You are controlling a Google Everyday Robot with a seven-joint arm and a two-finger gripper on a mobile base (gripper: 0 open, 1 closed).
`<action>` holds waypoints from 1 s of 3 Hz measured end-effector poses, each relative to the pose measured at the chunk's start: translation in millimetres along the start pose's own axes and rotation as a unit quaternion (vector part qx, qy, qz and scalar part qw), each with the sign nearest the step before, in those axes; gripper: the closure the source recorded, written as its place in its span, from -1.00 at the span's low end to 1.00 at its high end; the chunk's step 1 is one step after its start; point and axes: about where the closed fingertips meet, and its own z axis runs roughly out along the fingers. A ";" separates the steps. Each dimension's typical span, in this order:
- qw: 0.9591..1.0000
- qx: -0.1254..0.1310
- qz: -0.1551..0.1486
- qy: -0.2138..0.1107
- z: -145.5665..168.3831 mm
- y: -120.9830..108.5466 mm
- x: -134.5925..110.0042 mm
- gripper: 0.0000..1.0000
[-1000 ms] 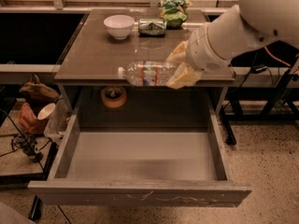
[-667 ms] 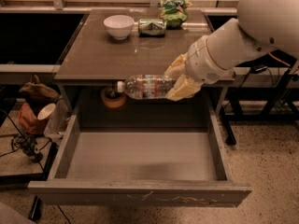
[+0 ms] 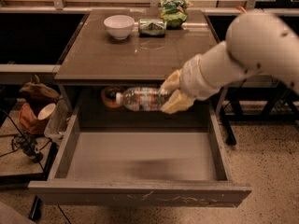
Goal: Place water bottle into top drawer
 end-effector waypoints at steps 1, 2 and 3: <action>1.000 -0.017 0.023 0.001 85.6 35.0 37.3 1.00; 0.999 -0.015 0.035 0.026 149.4 54.3 67.1 1.00; 0.998 -0.012 0.044 0.043 187.4 64.8 85.5 1.00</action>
Offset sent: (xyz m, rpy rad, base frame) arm 0.0216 0.0423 -0.2548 -0.0858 0.0749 -0.1139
